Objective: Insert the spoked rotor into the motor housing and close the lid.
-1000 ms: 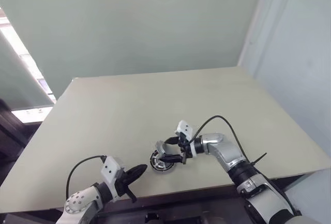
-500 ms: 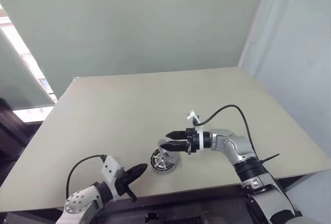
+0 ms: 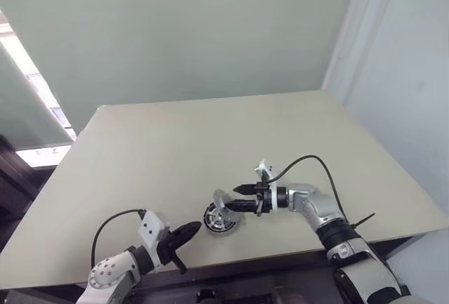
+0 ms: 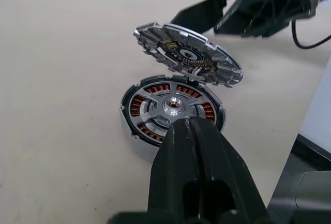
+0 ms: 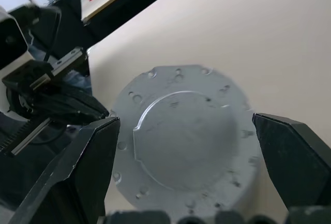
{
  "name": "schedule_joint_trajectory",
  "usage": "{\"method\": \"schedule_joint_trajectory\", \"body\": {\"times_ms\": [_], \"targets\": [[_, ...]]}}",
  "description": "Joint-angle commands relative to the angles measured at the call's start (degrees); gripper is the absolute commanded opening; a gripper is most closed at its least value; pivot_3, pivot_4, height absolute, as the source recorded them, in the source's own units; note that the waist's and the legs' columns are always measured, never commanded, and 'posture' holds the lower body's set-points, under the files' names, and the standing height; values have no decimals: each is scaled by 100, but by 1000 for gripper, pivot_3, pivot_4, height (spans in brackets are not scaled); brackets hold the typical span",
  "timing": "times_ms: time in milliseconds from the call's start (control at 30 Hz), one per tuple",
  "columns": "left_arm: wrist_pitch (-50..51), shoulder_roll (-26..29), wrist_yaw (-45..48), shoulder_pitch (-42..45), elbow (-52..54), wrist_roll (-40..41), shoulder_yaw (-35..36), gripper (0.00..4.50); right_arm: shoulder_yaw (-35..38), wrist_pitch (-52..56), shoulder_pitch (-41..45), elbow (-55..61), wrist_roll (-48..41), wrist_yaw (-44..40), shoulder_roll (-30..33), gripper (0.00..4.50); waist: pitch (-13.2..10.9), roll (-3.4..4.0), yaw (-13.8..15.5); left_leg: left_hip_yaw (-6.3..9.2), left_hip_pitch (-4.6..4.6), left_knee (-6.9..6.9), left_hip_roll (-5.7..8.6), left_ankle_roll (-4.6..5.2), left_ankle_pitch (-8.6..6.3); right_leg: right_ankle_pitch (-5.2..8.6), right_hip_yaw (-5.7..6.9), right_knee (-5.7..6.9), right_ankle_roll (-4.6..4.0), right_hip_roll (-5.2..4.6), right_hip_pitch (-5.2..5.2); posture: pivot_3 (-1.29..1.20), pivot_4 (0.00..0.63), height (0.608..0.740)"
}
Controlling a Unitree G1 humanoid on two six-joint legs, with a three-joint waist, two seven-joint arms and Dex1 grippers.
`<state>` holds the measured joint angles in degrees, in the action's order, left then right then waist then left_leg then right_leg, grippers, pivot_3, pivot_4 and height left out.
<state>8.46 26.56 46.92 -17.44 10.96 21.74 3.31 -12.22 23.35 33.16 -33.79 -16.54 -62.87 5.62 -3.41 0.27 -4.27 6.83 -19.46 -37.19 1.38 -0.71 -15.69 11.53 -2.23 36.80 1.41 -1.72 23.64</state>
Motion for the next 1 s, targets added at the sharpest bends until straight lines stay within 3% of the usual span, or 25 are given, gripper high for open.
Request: {"method": "schedule_joint_trajectory", "body": {"times_ms": [33,400,567,1000], "targets": [[-29,59,31,25,184,84,72,16,-12,-172,102,35,40,-83,-94,4500,0,0,7,2,0,0,1,0,0,0,1,0,0,0,-1,0,0,740],[-16,93,20,18,211,86,84,16,-127,-498,41,-241,349,-104,-213,4500,0,1,1,2,1,0,0,0,0,0,1,1,1,0,0,0,0,740],[-13,101,23,40,201,86,74,0,-154,-605,12,-278,444,-89,-241,3284,0,1,0,3,1,0,0,0,0,0,1,1,1,0,0,0,0,740],[0,116,9,42,165,67,100,0,-752,-109,-236,794,1011,470,-209,3287,2,2,-1,3,4,2,-2,0,0,0,1,3,1,1,0,0,0,740]]}}
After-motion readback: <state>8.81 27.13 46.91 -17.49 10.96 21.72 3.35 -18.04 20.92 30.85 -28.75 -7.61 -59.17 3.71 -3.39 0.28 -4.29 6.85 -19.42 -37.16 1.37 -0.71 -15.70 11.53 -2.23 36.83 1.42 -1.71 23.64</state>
